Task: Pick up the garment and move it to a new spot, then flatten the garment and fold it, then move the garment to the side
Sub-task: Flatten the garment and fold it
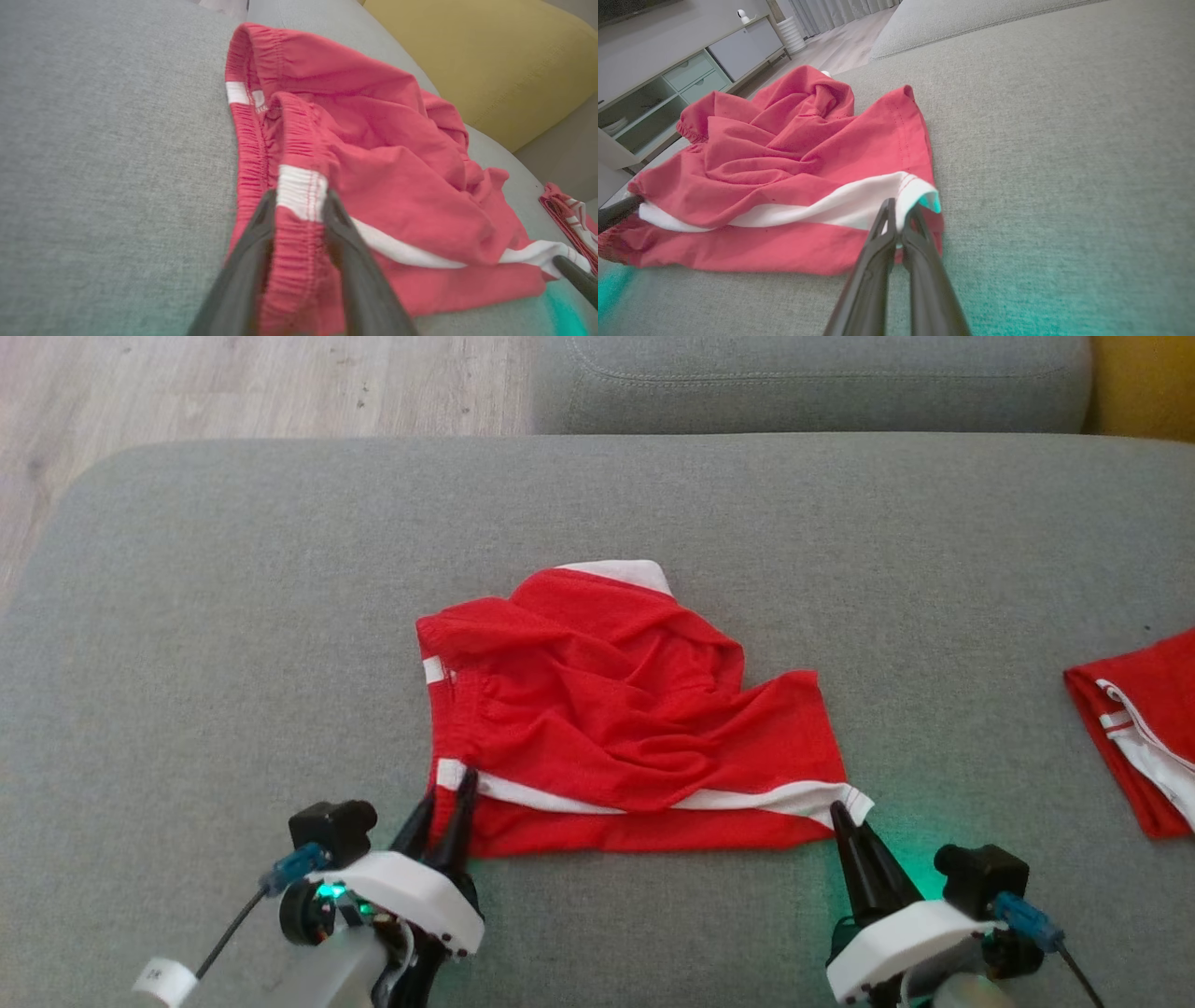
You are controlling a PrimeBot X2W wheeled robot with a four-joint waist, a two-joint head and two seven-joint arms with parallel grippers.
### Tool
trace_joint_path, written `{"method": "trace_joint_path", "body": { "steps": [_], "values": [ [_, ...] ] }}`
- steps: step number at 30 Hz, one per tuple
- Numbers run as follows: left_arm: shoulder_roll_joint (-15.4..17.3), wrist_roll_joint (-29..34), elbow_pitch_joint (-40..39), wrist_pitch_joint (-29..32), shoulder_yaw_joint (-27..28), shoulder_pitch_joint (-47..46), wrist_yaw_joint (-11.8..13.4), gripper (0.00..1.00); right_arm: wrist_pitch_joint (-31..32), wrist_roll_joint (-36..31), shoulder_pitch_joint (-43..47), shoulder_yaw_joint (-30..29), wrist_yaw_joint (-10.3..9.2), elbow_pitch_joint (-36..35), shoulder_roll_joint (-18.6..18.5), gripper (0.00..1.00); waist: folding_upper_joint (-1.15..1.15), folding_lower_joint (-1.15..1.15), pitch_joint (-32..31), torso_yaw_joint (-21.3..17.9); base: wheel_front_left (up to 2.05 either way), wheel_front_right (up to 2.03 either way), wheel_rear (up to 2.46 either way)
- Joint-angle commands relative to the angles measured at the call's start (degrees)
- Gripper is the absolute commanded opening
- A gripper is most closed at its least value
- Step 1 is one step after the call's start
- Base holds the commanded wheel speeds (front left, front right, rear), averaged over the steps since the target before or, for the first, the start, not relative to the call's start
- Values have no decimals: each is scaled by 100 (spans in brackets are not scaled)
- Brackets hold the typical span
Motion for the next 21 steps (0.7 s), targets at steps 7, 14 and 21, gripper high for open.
{"method": "trace_joint_path", "body": {
  "steps": [7,14,21],
  "values": [
    [301,340,-549,-76,389,-328,-33,0,-38,57,-263,-12,-4,-326,-15,0,0,0,-134,20,0,0,0],
    [522,807,-1404,-78,705,-180,-33,0,-38,366,-556,-230,-4,-1111,-22,0,0,0,-610,-9,0,0,0],
    [1155,753,-2273,-65,465,-879,-33,0,-38,680,-1393,-270,-4,-1976,-440,0,0,0,-1038,-55,0,0,0]
  ]
}}
